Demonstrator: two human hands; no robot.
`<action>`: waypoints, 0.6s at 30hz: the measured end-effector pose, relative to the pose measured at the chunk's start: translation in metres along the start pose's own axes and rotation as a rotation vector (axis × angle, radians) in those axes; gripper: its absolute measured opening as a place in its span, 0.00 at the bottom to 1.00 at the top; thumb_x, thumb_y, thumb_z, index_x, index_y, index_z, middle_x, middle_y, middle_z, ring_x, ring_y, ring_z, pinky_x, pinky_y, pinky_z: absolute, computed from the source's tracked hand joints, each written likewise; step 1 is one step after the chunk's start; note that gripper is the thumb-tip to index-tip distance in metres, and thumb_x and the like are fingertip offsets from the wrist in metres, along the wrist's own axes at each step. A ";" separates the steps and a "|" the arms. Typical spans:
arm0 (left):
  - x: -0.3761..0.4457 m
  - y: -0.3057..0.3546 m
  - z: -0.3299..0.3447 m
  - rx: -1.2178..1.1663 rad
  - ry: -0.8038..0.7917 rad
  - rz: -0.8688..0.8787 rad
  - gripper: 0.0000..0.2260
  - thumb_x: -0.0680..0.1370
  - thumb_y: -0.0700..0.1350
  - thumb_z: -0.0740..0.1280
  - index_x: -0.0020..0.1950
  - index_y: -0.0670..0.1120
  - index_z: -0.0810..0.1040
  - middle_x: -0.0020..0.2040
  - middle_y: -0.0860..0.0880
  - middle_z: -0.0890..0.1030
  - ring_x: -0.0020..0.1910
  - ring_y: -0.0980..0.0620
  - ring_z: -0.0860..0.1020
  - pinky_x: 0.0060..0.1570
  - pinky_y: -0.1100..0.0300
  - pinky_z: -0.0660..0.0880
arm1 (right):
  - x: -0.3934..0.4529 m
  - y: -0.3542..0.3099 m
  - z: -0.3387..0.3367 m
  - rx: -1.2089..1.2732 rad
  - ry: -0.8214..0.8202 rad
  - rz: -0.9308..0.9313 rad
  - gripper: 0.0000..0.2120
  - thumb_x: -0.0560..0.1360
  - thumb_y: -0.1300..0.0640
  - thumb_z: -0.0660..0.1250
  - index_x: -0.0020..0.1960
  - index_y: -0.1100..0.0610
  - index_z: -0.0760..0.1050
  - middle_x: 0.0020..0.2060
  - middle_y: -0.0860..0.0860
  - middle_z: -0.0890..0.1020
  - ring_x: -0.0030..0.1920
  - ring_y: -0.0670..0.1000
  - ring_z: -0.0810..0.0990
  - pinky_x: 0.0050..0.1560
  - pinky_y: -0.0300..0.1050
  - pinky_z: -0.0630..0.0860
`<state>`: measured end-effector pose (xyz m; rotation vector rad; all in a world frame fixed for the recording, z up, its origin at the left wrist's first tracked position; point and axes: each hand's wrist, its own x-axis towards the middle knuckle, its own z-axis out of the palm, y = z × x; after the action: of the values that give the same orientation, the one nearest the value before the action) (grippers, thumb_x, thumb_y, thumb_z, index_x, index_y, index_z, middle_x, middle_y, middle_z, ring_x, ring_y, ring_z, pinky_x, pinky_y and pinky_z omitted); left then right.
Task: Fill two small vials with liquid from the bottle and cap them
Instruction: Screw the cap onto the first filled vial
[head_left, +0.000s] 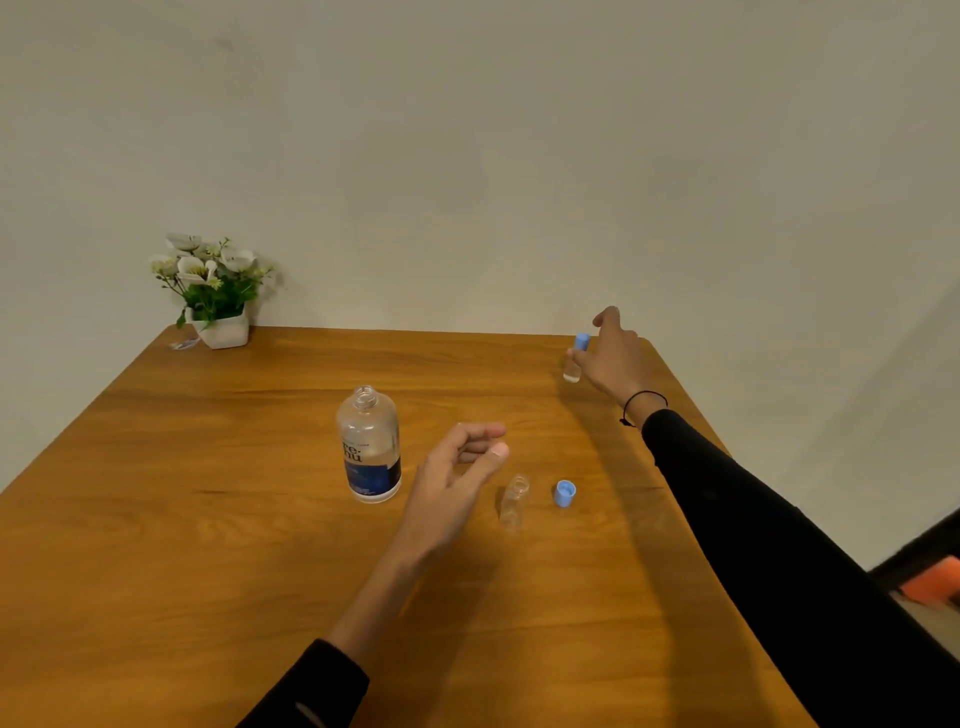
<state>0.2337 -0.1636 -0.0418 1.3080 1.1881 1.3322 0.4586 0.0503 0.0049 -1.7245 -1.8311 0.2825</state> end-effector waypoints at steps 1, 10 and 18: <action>-0.005 -0.003 -0.002 -0.012 -0.033 -0.009 0.19 0.76 0.60 0.72 0.66 0.58 0.82 0.60 0.55 0.85 0.63 0.55 0.82 0.64 0.54 0.81 | -0.005 0.001 0.001 0.010 0.031 -0.005 0.24 0.81 0.52 0.72 0.70 0.58 0.65 0.40 0.54 0.80 0.34 0.52 0.76 0.31 0.41 0.66; -0.019 -0.028 0.016 0.459 -0.091 0.007 0.25 0.78 0.55 0.76 0.74 0.58 0.76 0.64 0.62 0.79 0.61 0.64 0.77 0.54 0.68 0.72 | -0.067 -0.011 0.013 0.173 0.113 -0.111 0.15 0.82 0.56 0.69 0.65 0.54 0.69 0.32 0.48 0.79 0.30 0.46 0.77 0.30 0.38 0.68; -0.025 -0.024 0.013 0.448 -0.026 0.039 0.15 0.81 0.53 0.73 0.68 0.58 0.81 0.57 0.63 0.81 0.56 0.67 0.77 0.48 0.71 0.72 | -0.104 -0.029 0.019 0.346 0.025 -0.159 0.11 0.81 0.59 0.71 0.61 0.53 0.73 0.33 0.48 0.76 0.32 0.46 0.74 0.36 0.42 0.71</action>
<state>0.2470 -0.1848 -0.0694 1.6622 1.5057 1.1062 0.4213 -0.0487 -0.0229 -1.3338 -1.7688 0.4791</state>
